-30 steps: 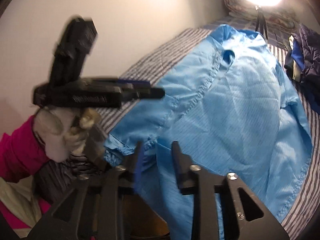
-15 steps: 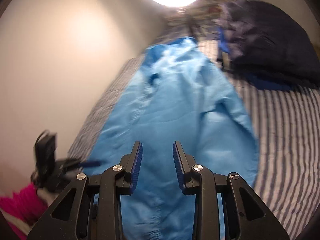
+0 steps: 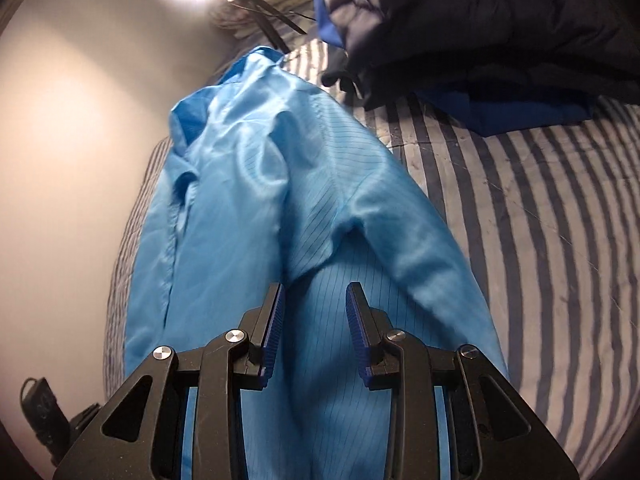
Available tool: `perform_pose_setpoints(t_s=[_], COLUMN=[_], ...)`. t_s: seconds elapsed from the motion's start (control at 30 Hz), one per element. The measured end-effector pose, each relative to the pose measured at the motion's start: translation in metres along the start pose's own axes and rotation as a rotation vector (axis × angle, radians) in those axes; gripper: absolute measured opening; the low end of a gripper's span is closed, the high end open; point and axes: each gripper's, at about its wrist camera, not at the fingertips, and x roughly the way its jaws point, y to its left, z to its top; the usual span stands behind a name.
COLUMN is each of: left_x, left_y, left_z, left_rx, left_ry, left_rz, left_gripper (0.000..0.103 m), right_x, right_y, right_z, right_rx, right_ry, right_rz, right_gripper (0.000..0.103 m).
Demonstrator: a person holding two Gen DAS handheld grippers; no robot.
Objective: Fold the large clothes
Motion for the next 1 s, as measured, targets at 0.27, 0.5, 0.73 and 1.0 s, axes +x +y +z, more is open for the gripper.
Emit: perform_pose_setpoints(t_s=[0.27,0.5,0.73,1.0], left_x=[0.006,0.008,0.011,0.015], left_y=[0.024,0.014,0.003,-0.007], left_z=[-0.001,0.002,0.003,0.001], left_rx=[-0.041,-0.004,0.024,0.052], left_ry=[0.014,0.009,0.014,0.023], left_rz=[0.028,0.026,0.009,0.006], left_gripper=[0.061,0.061,0.061,0.061], right_x=[0.038,0.028,0.008,0.03], right_y=[-0.009,-0.008,-0.026,-0.008], right_z=[0.019,0.029,0.032,0.03], right_rx=[0.059,0.058,0.109,0.042], right_ry=[0.004,-0.051,-0.096,-0.013], right_rz=[0.039,0.033,0.04,0.006], right_gripper=[0.019,0.002,0.002,0.002])
